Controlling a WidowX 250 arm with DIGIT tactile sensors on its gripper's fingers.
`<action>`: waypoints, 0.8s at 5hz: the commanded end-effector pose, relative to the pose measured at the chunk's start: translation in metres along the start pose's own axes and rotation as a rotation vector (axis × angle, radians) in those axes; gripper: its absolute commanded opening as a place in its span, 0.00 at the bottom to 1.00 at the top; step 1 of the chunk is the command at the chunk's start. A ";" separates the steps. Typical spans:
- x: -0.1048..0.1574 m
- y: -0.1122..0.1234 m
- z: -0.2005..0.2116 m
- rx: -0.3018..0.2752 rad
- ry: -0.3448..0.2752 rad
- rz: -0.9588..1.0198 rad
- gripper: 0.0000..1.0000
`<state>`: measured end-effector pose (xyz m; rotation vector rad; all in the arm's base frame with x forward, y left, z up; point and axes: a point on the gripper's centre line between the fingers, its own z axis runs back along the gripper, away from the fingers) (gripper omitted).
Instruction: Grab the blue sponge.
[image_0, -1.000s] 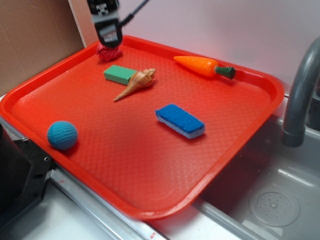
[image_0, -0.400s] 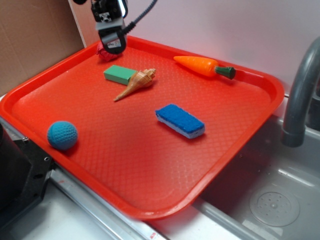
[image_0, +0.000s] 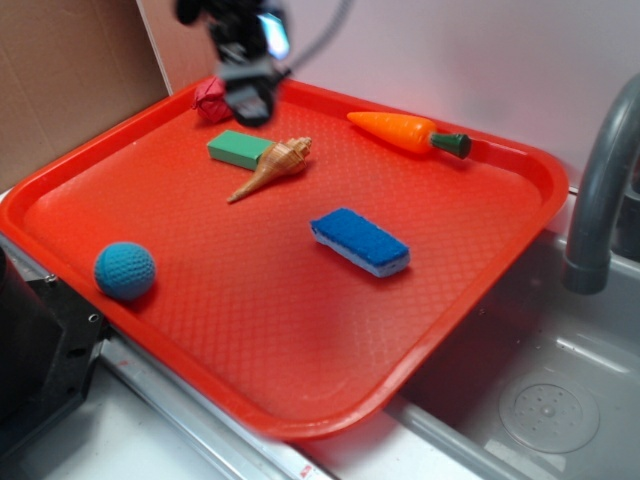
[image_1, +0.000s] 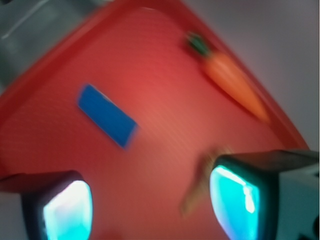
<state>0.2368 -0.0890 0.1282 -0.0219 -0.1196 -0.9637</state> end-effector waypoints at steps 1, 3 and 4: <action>0.028 -0.033 -0.029 0.006 0.027 -0.470 1.00; 0.014 -0.018 -0.065 -0.015 0.068 -0.533 1.00; 0.009 -0.023 -0.080 -0.037 0.072 -0.552 1.00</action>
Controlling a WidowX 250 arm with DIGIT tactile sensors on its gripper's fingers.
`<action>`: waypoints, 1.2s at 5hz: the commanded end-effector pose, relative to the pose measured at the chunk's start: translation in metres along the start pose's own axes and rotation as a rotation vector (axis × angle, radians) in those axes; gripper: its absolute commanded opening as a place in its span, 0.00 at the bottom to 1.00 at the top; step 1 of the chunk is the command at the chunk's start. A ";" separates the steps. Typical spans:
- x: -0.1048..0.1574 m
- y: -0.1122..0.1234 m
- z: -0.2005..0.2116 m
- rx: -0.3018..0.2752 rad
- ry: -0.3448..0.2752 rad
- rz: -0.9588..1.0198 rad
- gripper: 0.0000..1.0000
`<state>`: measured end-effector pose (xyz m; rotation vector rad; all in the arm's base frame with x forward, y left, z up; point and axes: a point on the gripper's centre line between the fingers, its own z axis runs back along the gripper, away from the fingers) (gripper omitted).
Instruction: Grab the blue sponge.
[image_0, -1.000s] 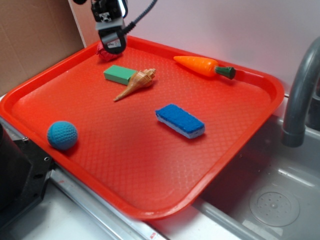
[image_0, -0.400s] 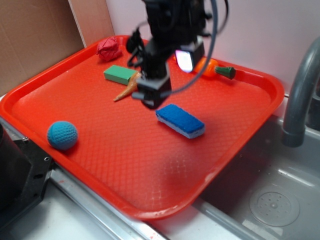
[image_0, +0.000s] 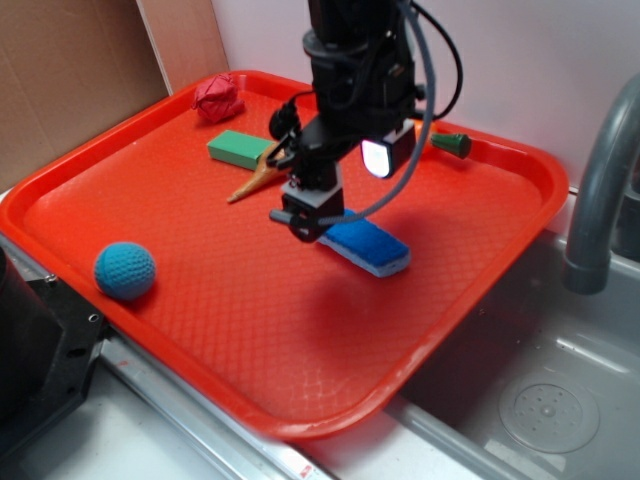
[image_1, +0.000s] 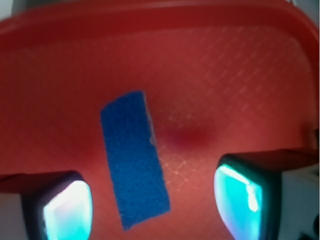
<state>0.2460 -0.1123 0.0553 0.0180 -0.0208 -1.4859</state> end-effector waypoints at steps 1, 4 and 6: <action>0.014 -0.017 -0.020 0.021 -0.034 -0.102 1.00; 0.019 -0.012 -0.007 0.015 -0.011 -0.044 0.00; -0.060 -0.035 0.070 0.016 0.081 0.455 0.00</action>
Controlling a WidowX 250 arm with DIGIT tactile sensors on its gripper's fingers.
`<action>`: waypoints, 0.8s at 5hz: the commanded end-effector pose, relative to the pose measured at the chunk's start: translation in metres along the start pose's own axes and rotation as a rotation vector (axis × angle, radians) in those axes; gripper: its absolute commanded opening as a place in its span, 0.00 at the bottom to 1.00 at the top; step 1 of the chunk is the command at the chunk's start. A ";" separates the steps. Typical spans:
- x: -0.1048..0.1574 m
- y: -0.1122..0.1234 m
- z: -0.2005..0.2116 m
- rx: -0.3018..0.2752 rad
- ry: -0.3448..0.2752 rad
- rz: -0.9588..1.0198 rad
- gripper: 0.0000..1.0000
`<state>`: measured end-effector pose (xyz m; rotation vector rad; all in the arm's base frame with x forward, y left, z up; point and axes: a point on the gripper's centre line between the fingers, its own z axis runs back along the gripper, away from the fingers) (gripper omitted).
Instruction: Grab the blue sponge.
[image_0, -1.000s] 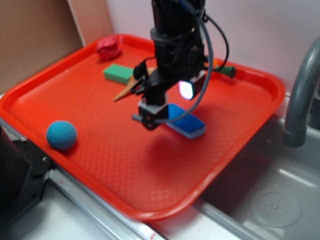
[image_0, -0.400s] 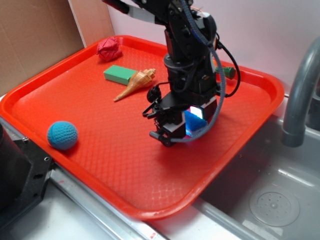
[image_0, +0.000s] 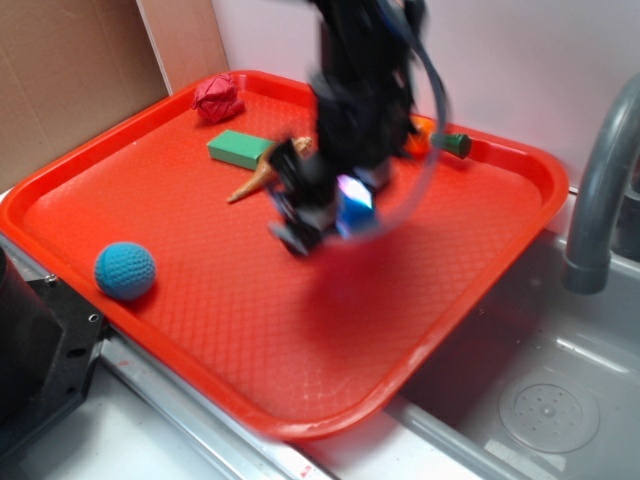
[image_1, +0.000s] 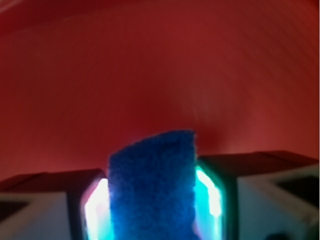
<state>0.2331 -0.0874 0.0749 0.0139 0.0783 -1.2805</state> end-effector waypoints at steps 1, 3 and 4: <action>-0.088 -0.042 0.075 0.130 -0.022 0.508 0.00; -0.070 -0.058 0.103 0.130 -0.113 1.012 0.00; -0.052 -0.039 0.109 0.071 -0.151 1.264 0.00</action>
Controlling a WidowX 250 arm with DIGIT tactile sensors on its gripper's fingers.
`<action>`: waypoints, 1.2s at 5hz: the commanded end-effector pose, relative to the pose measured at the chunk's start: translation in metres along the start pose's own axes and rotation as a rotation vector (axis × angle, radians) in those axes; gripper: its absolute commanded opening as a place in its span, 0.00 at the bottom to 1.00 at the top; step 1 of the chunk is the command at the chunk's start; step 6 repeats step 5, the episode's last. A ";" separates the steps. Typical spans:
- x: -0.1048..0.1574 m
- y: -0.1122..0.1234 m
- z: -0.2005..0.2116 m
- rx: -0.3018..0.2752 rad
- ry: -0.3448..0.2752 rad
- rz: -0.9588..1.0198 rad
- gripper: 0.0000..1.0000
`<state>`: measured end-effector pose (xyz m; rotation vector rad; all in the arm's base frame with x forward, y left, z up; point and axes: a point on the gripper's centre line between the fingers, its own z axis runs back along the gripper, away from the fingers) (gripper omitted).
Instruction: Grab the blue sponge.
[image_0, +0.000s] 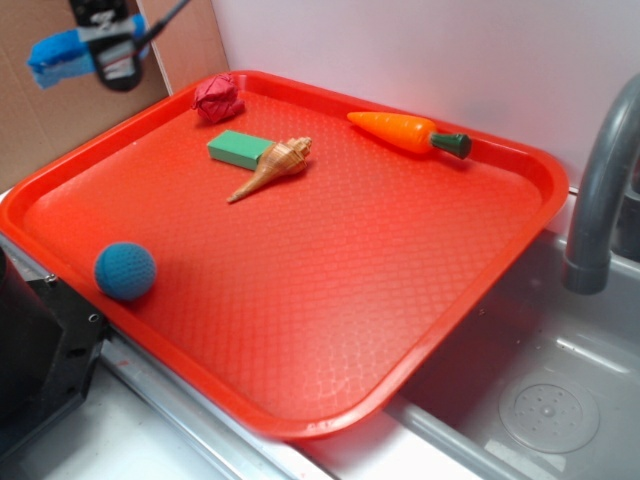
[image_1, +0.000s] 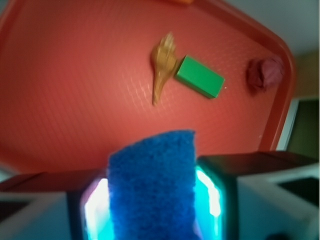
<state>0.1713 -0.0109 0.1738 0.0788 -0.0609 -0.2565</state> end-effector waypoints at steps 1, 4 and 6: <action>0.052 -0.038 0.014 -0.050 -0.058 0.494 0.00; 0.058 -0.014 0.005 0.007 -0.009 0.778 0.00; 0.057 -0.018 0.003 0.041 -0.017 0.753 0.00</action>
